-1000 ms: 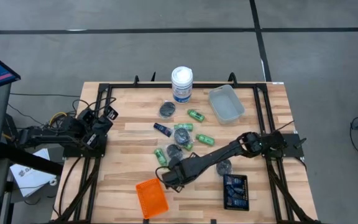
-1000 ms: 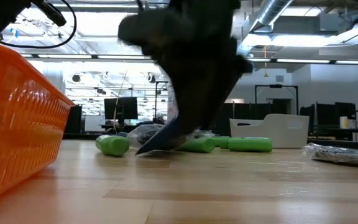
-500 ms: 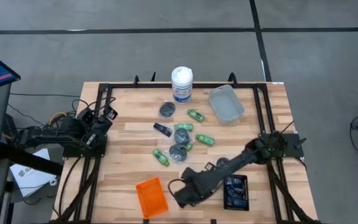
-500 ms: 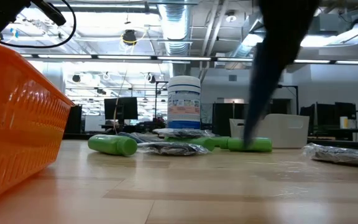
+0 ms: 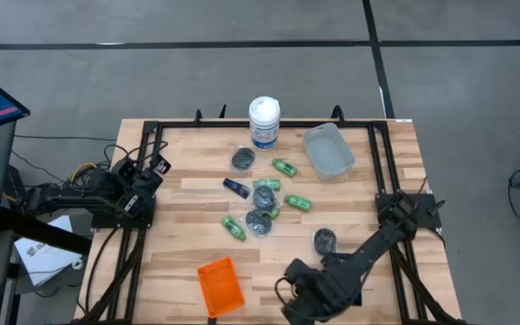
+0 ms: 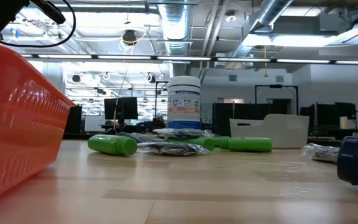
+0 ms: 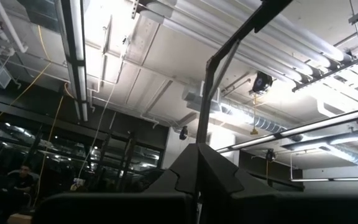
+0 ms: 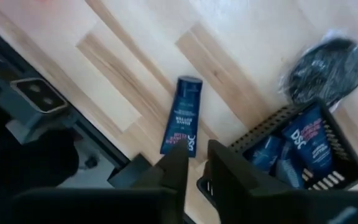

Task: Pick & Place Travel size toiletries
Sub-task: Put the blue shave cream into the black basket

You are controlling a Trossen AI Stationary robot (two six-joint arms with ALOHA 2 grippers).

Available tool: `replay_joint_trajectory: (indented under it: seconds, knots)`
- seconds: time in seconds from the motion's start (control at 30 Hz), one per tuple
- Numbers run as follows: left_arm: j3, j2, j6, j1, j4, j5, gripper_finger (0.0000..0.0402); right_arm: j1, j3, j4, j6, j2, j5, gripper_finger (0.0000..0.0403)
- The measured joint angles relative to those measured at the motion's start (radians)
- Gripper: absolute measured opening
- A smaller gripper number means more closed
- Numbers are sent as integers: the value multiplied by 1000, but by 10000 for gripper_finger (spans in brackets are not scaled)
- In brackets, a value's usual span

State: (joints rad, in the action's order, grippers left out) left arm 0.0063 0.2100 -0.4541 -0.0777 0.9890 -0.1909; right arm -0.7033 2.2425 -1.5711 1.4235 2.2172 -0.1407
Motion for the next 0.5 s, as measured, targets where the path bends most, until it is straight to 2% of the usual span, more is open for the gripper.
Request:
replay_joint_trajectory:
  seconds: [0.13, 0.23, 0.37, 0.5]
  knots:
    - [0, 0, 0, 0, 0, 0, 1, -9, 0, 0, -10, -8, -40, 18]
    - [0, 0, -23, 0, 0, 1, 1, -8, 0, 1, -24, -4, -34, 30]
    - [0, 0, -40, 0, 0, 1, 1, 3, -55, 60, -19, -5, -28, 90]
    - [0, 0, -47, 0, 0, 2, 1, 7, -125, 112, -8, -8, 10, 171]
